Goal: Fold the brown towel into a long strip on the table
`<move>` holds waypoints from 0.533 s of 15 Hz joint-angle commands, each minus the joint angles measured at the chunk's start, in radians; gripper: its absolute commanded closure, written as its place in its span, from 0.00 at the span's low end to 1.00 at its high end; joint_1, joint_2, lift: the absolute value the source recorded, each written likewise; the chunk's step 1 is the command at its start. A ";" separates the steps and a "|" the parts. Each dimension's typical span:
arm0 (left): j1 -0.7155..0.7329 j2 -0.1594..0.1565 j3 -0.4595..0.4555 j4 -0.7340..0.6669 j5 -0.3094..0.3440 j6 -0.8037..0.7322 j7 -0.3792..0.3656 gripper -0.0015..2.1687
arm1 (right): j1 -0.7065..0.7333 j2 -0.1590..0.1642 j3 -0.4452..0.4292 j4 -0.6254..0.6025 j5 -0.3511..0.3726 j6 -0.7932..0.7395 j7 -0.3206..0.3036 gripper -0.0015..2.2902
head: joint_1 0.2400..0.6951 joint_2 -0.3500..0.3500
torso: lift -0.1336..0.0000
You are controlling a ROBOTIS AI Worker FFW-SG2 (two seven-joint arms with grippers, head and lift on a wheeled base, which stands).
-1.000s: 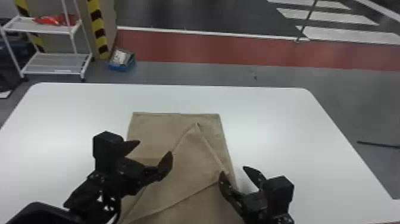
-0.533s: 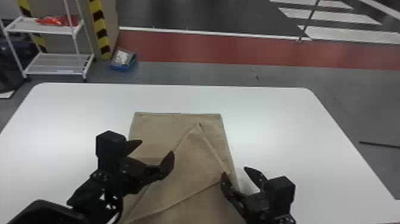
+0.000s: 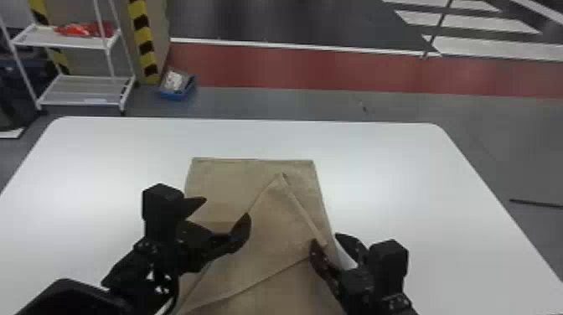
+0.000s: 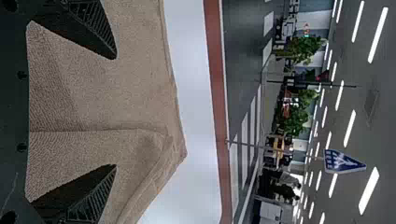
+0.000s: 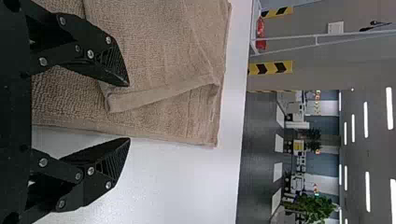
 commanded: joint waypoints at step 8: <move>0.000 0.002 0.007 0.003 0.007 0.003 -0.007 0.02 | 0.000 0.000 0.011 -0.007 -0.001 0.004 0.002 0.36 | 1.00 0.32 | 0.08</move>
